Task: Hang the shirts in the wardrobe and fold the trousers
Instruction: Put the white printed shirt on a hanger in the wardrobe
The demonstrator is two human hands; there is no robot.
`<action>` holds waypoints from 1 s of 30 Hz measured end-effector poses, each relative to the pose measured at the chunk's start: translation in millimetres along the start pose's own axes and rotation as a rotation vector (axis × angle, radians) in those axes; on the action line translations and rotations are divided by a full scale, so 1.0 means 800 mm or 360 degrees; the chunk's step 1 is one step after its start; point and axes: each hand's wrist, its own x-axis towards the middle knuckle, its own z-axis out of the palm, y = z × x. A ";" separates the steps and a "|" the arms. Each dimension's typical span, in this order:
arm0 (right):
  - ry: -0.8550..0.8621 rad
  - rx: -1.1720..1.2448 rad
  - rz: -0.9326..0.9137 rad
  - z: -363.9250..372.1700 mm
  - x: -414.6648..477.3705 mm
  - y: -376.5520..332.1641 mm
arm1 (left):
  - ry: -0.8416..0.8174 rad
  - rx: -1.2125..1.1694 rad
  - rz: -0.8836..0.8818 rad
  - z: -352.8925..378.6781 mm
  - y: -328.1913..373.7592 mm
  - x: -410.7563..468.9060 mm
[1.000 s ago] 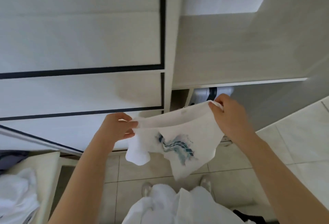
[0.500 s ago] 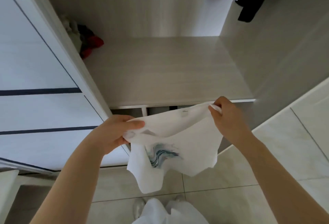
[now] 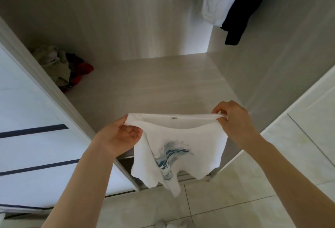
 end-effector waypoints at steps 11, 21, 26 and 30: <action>-0.0095 0.1088 0.0523 -0.026 0.052 0.014 | -0.0274 0.0039 0.0164 0.054 0.023 0.009; -0.0398 0.1403 0.0421 -0.083 0.119 0.036 | -0.0233 0.0428 0.0699 0.148 0.021 -0.009; -0.0295 0.0831 0.0108 -0.108 0.155 0.034 | -0.0267 0.0690 0.0863 0.206 0.021 -0.039; -0.0193 0.0570 -0.0113 -0.138 0.178 0.015 | -0.0263 0.0781 0.1025 0.250 0.032 -0.060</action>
